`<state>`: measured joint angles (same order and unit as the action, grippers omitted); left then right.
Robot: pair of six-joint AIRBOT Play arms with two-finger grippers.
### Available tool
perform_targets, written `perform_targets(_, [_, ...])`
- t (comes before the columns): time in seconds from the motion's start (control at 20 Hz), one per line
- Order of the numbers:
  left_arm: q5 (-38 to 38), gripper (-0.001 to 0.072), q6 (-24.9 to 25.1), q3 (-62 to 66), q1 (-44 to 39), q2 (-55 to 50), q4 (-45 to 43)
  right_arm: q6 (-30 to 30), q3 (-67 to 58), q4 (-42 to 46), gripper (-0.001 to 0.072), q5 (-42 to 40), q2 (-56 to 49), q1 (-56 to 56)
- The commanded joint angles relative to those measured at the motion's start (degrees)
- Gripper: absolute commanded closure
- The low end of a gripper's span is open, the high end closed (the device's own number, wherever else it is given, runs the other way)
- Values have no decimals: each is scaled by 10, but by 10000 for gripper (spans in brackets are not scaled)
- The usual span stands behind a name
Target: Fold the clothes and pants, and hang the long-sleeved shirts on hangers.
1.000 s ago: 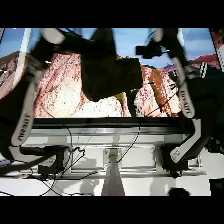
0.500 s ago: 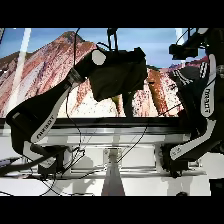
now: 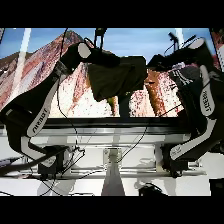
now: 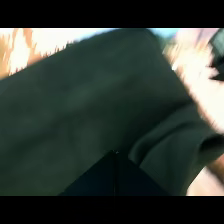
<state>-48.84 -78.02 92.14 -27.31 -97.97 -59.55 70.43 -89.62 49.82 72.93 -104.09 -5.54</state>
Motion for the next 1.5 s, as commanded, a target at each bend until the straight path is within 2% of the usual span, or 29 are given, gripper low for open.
perform_targets(0.0, [-76, 688, 0, 0, 9, 0, -61, 40, 32, -17, -8, -75, -23, 50])
perform_targets(0.1, [-80, 689, 0, 0, 9, 0, -60, 57, 32, -8, -8, -112, -31, 78])
perform_targets(0.15, [-80, 689, 0, 0, 9, 0, -60, 85, 32, 14, -3, -137, -36, 89])
perform_targets(0.25, [-85, 689, 0, 0, 9, 0, -60, 183, 32, 103, -3, -179, -40, 104])
perform_targets(0.35, [-95, 688, 0, 0, 9, 0, -61, 221, 32, 142, -1, -171, -41, 103])
perform_targets(0.45, [-95, 688, 1, 0, 9, -1, -65, 215, 32, 97, 23, -150, -44, 96])
perform_targets(0.6, [-93, 689, 1, 0, 9, -1, -70, 129, 33, -47, 55, -97, -64, 100])
perform_targets(0.7, [-93, 688, 0, 0, 9, -1, -84, 106, 33, -118, 93, -78, -83, 120])
perform_targets(0.75, [-93, 688, 0, 0, 9, 0, -89, 106, 33, -127, 165, -87, -91, 136])
perform_targets(0.8, [-93, 688, 0, 0, 9, 0, -90, 102, 33, -125, 303, -105, -96, 152])
perform_targets(0.85, [-93, 688, 0, 0, 9, 0, -90, 94, 32, -126, 580, -122, -96, 168])
perform_targets(0.9, [-96, 689, 0, 1, 10, 2, -90, 93, 26, -126, 682, -126, -95, 179])
perform_targets(1.1, [-134, 689, 0, 1, 32, 43, -134, 63, -25, -124, 682, -93, -56, 174])
perform_targets(1.2, [-143, 688, 0, 1, 52, 91, -148, 64, -47, -122, 682, -106, -2, 151])
perform_targets(1.35, [-113, 688, 0, 1, 77, 185, -151, 64, -77, -111, 682, -129, 105, 96])
perform_targets(1.45, [-90, 689, 0, 1, 89, 250, -191, 99, -93, -63, 682, -121, 177, 50])
